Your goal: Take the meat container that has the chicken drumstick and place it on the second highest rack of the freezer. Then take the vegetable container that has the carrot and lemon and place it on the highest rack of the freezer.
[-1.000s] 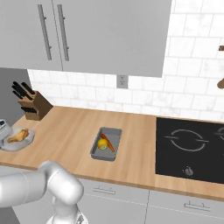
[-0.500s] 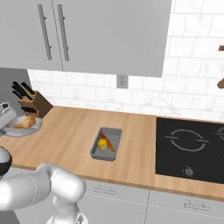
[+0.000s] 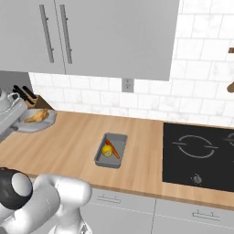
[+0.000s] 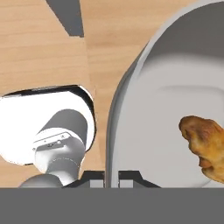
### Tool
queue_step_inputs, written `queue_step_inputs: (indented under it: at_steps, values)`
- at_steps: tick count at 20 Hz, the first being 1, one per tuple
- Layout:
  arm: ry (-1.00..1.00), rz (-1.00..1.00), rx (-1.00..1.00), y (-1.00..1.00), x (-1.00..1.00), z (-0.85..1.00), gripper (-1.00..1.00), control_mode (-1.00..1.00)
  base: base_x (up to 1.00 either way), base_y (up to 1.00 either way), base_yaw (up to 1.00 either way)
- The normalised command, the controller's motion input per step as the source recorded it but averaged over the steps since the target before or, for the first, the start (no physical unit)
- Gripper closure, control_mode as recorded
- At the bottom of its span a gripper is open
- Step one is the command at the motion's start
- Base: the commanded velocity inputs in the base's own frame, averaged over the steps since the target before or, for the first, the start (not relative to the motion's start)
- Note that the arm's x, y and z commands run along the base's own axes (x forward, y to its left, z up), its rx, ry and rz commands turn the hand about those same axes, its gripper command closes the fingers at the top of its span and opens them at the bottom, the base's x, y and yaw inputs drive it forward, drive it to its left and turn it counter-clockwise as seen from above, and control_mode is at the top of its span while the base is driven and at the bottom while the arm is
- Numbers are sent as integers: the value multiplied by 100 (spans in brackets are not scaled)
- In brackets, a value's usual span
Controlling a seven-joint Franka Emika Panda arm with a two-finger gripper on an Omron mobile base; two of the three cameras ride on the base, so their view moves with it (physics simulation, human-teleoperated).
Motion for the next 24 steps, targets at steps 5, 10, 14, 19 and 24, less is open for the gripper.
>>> queue_step_inputs:
  at_steps: [5, 10, 14, 19, 24]
  values:
    - [-2, 3, 0, -100, -62, 39, 100, -100, 0, 0, 0]
    - [-3, 0, 3, -100, -69, 16, 100, -100, 0, 0, 0]
    - [-1, 2, 3, -94, -13, 41, 100, -100, 0, 0, 0]
    - [-1, 11, 3, -69, 0, 39, 100, -100, 0, 0, 0]
    - [0, 6, 0, -54, 0, 11, 100, -100, 0, 0, 0]
